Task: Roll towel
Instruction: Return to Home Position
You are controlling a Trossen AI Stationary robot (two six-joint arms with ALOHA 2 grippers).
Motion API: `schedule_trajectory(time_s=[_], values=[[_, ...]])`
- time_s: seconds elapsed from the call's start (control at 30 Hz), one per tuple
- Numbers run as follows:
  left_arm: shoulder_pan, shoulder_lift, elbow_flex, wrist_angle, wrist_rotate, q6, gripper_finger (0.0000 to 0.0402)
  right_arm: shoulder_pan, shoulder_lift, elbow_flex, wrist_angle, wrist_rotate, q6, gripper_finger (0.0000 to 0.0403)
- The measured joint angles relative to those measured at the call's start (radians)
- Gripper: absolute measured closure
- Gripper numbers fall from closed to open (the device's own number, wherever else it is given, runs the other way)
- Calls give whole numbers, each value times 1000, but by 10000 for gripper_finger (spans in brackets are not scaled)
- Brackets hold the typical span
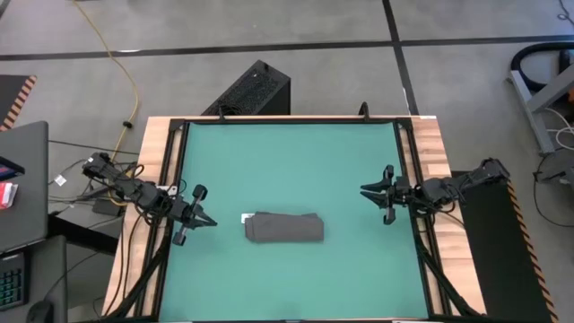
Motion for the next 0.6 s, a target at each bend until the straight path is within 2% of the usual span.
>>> schedule_trajectory(time_s=[0.6], values=[[0, 0, -1, 0, -3, -3, 401, 0, 0, -1, 0, 0, 0, 296]])
